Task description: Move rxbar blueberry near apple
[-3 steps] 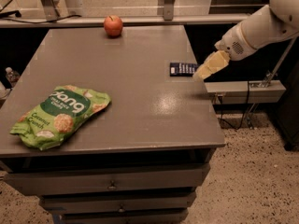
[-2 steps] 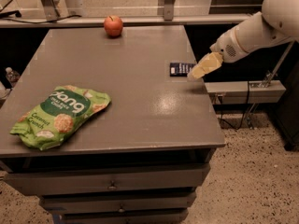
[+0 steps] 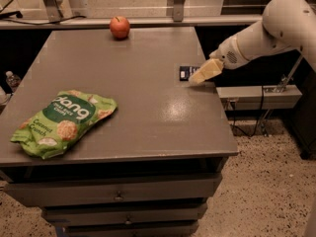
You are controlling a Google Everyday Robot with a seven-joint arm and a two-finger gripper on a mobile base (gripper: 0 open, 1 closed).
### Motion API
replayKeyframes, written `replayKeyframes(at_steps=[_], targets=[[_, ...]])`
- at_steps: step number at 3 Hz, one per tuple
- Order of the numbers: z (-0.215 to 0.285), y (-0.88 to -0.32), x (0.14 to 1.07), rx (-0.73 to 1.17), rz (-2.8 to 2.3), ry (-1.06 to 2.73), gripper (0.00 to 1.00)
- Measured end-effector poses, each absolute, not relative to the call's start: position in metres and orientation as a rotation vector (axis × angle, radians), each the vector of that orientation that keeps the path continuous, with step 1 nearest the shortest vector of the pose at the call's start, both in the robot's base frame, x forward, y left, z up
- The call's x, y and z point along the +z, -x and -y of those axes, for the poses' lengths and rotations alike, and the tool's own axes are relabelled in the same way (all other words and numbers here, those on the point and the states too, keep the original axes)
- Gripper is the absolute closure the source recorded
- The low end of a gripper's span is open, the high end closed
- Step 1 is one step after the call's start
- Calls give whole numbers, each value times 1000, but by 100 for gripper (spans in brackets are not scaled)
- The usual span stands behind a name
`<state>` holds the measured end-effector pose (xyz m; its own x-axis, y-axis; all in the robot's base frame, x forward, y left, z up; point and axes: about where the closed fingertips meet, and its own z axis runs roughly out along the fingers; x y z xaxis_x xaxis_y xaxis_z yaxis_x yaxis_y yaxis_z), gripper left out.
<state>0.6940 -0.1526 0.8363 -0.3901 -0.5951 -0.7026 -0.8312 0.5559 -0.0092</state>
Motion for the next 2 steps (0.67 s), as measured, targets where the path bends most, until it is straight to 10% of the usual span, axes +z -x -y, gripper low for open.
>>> replayKeyframes(at_steps=[2], targets=[[143, -692, 828, 443, -2088, 1150, 64]])
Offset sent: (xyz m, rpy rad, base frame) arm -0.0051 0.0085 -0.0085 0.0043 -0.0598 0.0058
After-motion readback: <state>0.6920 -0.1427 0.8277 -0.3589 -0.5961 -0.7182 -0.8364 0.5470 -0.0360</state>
